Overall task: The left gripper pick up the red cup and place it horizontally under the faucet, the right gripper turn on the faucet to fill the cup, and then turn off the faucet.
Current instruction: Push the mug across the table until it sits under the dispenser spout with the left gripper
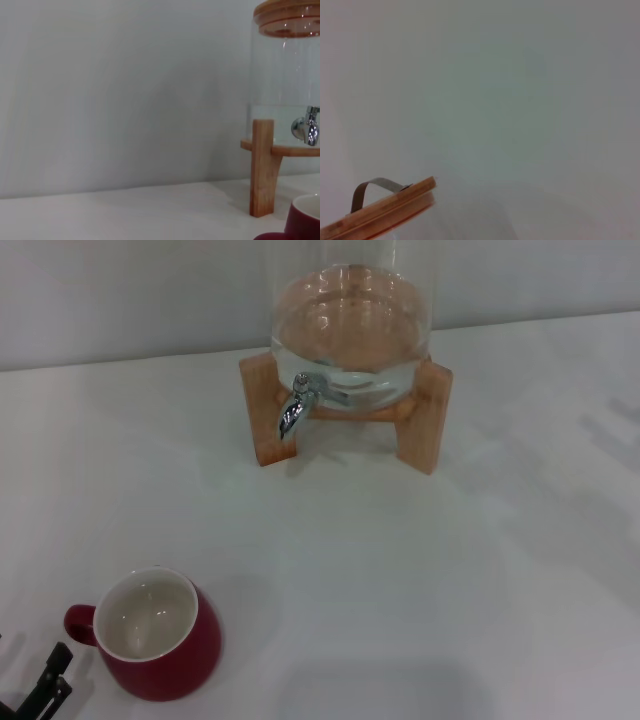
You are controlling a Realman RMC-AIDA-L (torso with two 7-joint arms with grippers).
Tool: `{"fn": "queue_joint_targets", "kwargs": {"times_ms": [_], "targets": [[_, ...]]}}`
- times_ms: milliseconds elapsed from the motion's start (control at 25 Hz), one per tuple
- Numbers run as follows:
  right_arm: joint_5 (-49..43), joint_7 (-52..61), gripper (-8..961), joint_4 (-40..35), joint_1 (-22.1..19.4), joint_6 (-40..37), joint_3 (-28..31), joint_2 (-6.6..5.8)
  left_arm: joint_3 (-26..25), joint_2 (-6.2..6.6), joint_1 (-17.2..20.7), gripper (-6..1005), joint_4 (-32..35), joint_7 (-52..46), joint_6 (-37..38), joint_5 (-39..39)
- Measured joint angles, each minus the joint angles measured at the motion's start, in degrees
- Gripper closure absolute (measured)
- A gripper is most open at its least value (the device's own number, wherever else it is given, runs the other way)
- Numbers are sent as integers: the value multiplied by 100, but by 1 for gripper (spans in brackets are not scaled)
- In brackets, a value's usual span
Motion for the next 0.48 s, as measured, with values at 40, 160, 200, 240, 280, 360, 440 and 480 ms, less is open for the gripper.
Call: {"fn": "queue_joint_targets", "kwargs": {"times_ms": [40,160,200,240,280,360,440,480], "targets": [[1,0,294,2,1,0,1,0,0,1,-13,158,-2,-10,19,0],[3,0,294,10,2,1,6,0,0,7,-63,158,-4,-97,131,0],[3,0,294,14,2,1,7,0,0,7,-63,158,-4,-97,131,0],[3,0,294,17,2,1,7,0,0,9,-121,158,-5,-219,206,0],[3,0,294,20,0,3,8,0,0,10,-138,158,-5,-246,226,0],[12,0,294,21,0,8,9,0,0,15,-186,158,-5,-326,305,-1],[18,0,295,23,-3,14,9,0,0,21,-232,158,-5,-382,357,-1],[19,0,295,23,-4,16,9,0,0,22,-246,157,-5,-399,360,-1]]}}
